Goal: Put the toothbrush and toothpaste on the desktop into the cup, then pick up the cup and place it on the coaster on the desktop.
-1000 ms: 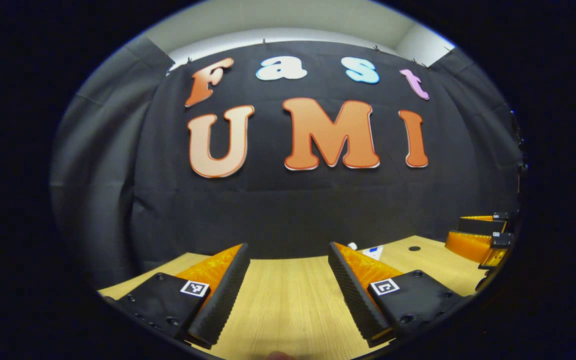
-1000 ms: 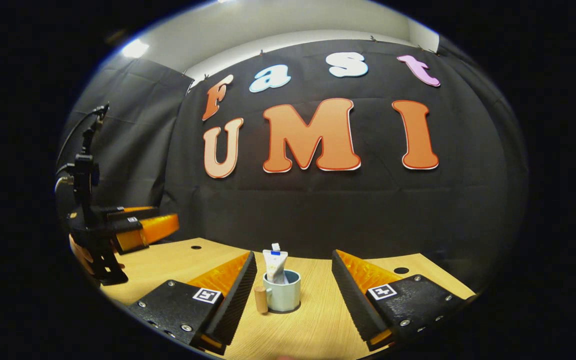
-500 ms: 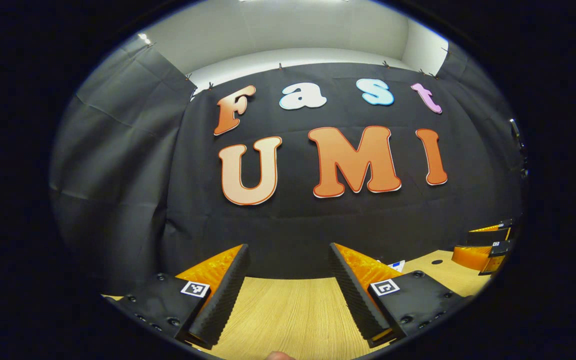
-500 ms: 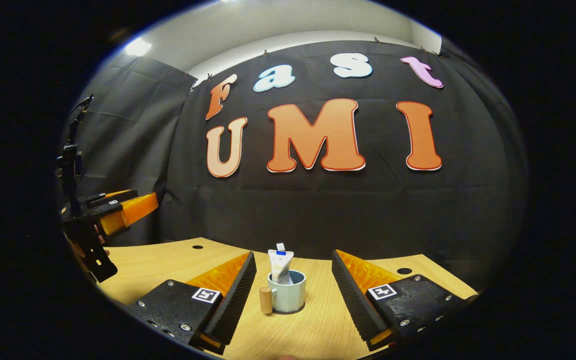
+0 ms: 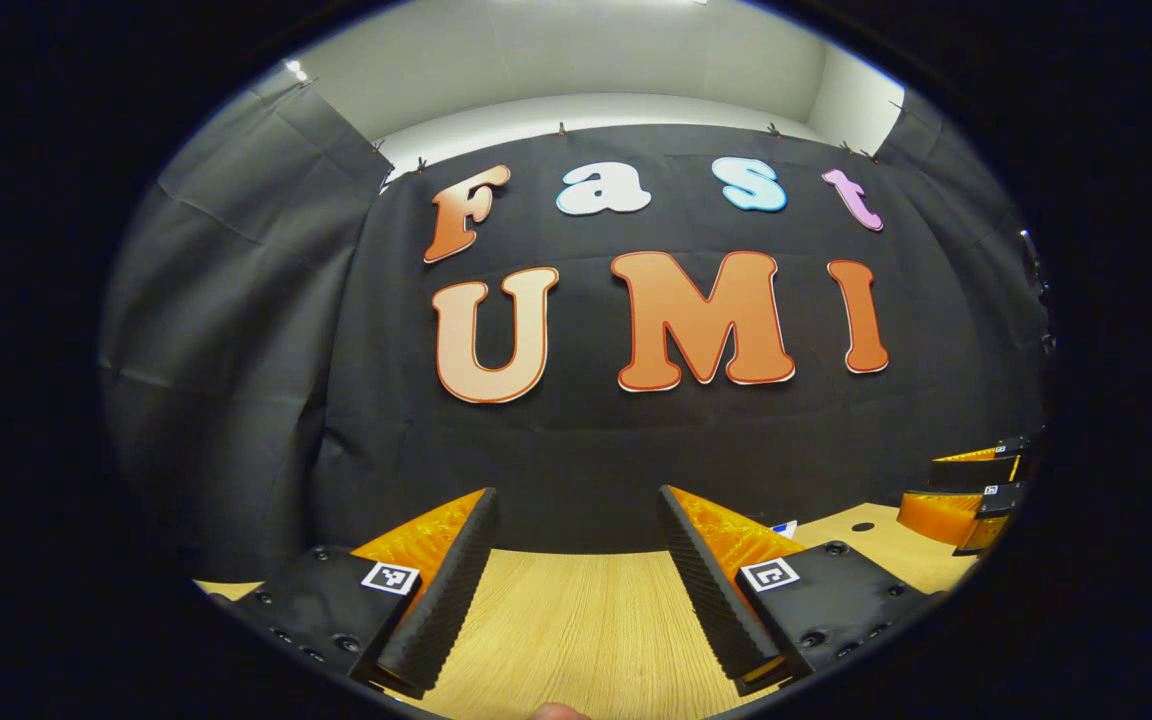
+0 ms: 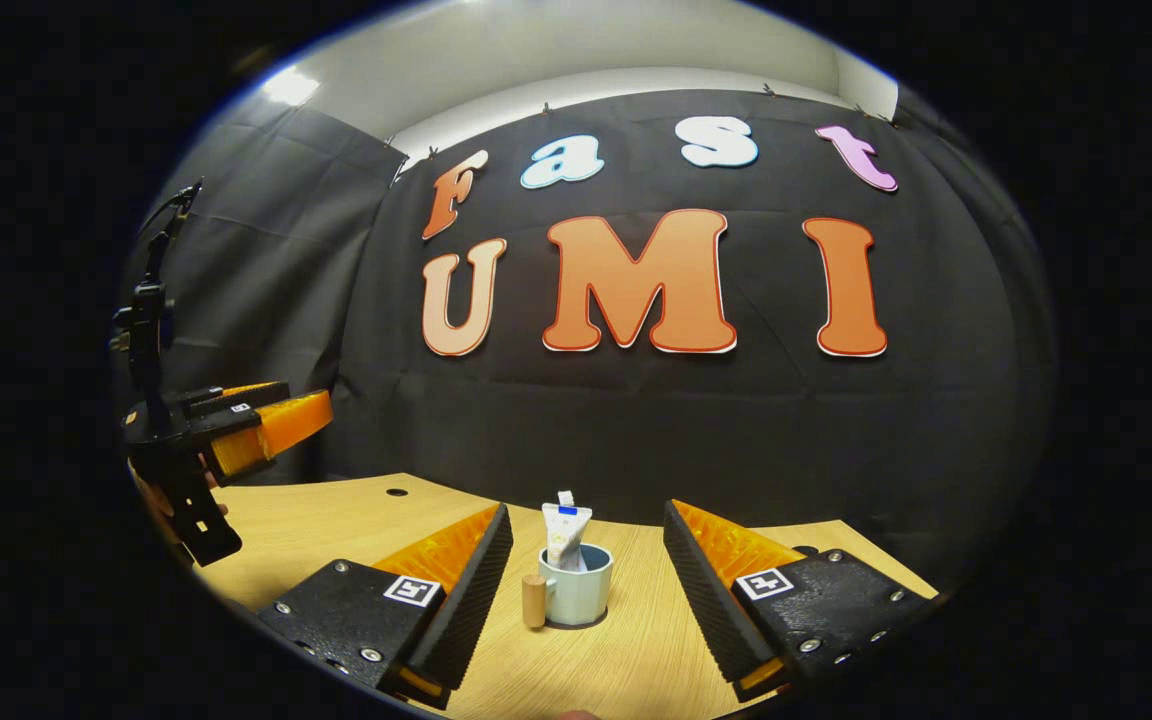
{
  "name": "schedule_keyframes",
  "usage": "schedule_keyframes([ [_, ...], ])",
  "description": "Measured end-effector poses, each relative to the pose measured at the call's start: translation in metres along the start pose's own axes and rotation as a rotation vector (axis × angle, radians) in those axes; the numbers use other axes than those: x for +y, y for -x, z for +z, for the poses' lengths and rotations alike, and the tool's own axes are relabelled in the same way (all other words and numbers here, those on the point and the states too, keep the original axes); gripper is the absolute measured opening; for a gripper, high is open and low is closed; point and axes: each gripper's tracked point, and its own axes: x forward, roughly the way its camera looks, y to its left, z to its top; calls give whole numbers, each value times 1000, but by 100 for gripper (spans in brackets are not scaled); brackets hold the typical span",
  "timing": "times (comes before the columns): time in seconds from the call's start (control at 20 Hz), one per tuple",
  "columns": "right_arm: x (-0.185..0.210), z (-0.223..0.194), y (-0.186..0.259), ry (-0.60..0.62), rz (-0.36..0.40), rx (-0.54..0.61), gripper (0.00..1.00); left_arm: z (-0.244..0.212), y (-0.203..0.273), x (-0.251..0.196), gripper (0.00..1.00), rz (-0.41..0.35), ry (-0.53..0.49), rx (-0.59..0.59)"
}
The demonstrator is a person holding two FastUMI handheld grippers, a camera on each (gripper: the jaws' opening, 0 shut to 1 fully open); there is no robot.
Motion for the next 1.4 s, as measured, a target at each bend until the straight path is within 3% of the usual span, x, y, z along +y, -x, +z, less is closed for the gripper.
schedule_keyframes([
  [1.4, 23, 16, 14, 13, 50, -33, 93, 3, 13, -24, 100, -48, 27, 18],
])
